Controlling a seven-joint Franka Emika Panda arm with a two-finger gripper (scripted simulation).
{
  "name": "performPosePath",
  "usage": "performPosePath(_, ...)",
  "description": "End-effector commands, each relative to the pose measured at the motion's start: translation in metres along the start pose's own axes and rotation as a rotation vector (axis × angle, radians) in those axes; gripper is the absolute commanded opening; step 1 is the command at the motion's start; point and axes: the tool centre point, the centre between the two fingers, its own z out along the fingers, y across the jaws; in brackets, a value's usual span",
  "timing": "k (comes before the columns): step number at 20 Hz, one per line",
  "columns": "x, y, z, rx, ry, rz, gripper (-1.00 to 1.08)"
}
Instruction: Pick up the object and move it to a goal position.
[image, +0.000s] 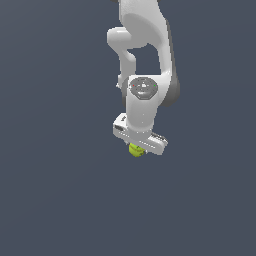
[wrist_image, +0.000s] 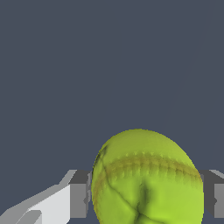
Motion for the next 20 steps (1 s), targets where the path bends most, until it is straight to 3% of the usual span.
performPosePath(1,0.012,0.003,-0.025,0.001,0.001,0.000,-1.00)
performPosePath(10,0.044,0.011,-0.085,0.000,0.002,0.000,-1.00)
performPosePath(20,0.055,0.013,-0.104,0.000,0.002,0.000,-1.00)
